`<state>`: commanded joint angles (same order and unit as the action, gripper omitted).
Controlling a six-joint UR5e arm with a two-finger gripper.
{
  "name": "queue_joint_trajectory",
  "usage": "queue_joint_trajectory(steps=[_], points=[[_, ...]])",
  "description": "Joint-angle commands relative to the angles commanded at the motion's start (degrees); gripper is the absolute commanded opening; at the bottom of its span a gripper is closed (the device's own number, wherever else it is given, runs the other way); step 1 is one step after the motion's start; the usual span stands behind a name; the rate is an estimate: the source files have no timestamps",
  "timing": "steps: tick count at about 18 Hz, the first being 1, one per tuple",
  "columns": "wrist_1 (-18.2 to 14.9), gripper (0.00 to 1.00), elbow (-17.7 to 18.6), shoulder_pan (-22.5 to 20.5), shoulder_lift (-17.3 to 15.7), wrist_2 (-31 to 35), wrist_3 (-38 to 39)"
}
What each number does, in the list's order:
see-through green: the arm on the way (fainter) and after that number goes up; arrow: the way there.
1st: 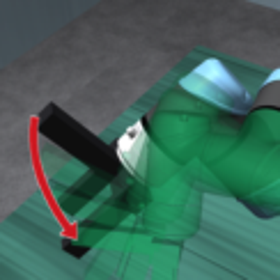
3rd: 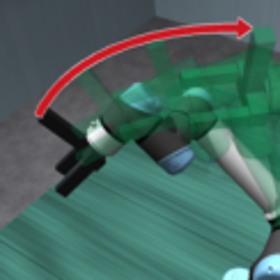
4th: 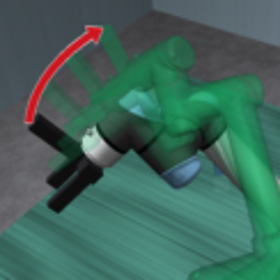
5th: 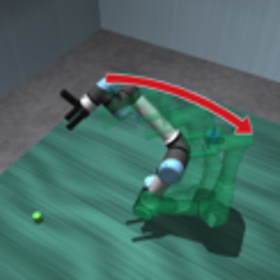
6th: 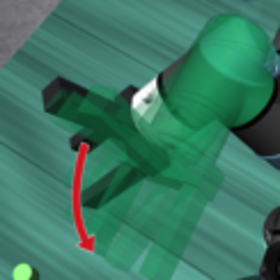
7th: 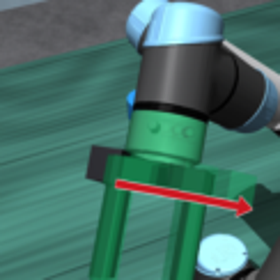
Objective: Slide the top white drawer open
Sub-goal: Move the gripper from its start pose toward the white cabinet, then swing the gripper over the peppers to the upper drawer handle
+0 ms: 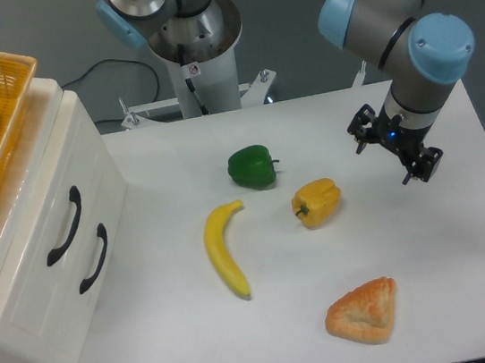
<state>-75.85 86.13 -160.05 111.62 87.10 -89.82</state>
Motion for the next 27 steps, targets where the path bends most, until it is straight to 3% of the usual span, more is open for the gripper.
queue_joint_trajectory(steps=[6, 11, 15, 20, 24, 27], points=[[-0.1, 1.0, 0.1, 0.0, -0.6, 0.1, 0.3], [0.3, 1.0, -0.4, 4.0, -0.4, 0.0, 10.6], [2.7, 1.0, 0.2, 5.3, -0.7, -0.9, 11.9], [2.6, 1.0, 1.8, 5.1, -2.9, -13.8, 26.9], [0.5, 1.0, 2.5, 8.0, -6.0, -14.3, 28.5], [0.2, 1.0, 1.9, 11.9, -6.9, -14.2, 38.1]])
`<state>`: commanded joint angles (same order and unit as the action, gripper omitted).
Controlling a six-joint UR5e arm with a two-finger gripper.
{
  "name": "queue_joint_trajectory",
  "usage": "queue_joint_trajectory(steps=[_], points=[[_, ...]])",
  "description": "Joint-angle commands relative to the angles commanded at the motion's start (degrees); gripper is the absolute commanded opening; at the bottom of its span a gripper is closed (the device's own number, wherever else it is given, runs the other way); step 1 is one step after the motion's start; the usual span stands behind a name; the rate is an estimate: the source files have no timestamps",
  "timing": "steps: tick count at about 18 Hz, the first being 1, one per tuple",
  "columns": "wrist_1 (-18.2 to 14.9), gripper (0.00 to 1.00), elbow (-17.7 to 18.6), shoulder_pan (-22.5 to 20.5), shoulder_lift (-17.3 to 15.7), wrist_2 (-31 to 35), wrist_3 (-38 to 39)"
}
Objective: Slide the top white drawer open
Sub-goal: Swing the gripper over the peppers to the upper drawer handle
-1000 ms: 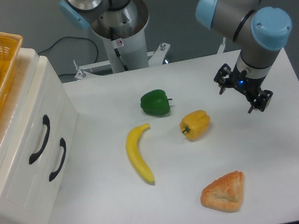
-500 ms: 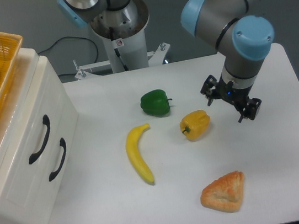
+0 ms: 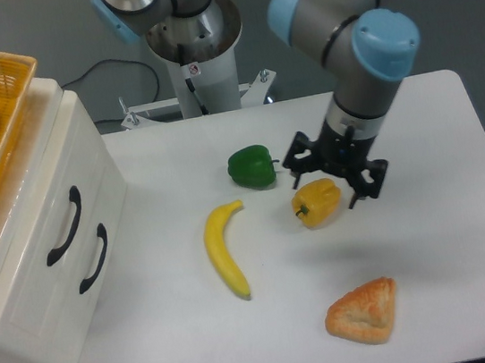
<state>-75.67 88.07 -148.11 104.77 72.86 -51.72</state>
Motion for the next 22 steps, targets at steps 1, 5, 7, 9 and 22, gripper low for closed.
queue_joint_trajectory(steps=[1, 5, 7, 9, 22], points=[[0.0, 1.0, -0.3, 1.2, 0.0, 0.0, 4.4], [-1.4, 1.0, 0.0, 6.5, -0.3, -4.4, 10.8], [-4.0, 1.0, 0.0, 8.7, -0.4, -7.5, 12.4], [-5.1, 1.0, 0.0, 11.7, -0.5, -7.5, 14.8], [-4.9, 1.0, 0.3, 19.5, -0.6, -9.3, 19.9]])
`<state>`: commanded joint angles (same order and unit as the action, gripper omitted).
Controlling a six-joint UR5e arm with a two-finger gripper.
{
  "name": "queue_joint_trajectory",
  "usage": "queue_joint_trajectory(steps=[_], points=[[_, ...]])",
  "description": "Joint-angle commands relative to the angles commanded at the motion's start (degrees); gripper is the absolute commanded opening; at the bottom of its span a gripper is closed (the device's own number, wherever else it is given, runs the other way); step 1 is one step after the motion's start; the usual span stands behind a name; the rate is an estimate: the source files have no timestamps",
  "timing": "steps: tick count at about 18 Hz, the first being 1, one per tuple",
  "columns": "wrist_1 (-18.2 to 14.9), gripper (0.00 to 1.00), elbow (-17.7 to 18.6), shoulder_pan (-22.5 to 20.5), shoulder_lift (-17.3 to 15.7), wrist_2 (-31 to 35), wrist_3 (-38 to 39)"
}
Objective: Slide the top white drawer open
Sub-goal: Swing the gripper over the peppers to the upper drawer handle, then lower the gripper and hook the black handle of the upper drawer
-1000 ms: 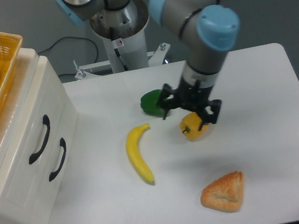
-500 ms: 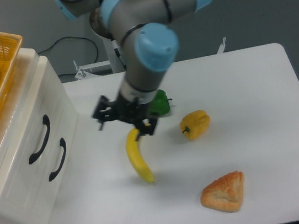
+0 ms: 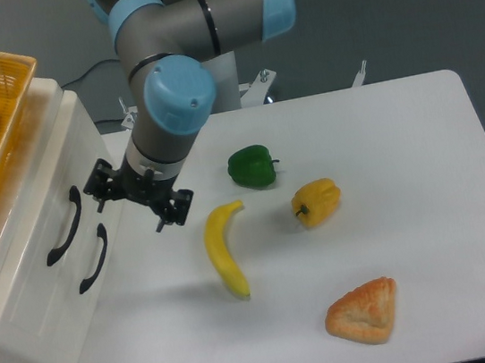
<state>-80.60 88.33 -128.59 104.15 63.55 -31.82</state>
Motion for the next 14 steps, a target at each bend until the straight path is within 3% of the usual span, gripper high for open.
queue_joint_trajectory(steps=[14], points=[[1.0, 0.98, 0.0, 3.0, 0.6, -0.3, 0.3]])
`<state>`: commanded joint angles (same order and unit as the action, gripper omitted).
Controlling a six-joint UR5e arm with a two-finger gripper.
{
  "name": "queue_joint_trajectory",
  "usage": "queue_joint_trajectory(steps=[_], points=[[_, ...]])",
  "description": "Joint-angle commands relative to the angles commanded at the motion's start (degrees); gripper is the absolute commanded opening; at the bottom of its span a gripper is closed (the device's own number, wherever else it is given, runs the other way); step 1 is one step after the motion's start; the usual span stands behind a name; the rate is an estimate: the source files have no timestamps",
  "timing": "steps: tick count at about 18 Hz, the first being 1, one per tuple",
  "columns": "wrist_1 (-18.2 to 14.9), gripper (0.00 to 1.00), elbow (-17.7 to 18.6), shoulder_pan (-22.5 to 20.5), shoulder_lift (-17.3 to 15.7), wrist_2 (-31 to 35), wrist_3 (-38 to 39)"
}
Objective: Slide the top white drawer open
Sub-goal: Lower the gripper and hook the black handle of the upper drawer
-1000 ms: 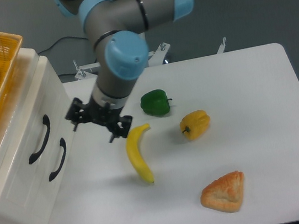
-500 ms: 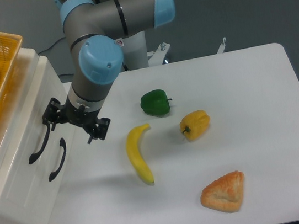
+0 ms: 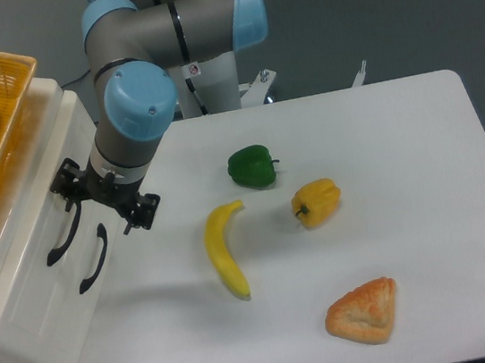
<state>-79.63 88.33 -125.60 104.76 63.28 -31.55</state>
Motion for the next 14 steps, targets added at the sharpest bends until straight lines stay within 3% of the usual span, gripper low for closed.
queue_joint_trajectory(steps=[8, 14], points=[[0.1, 0.89, 0.0, 0.1, 0.4, 0.0, 0.2], [1.4, 0.89, 0.0, 1.1, 1.3, 0.1, 0.8]])
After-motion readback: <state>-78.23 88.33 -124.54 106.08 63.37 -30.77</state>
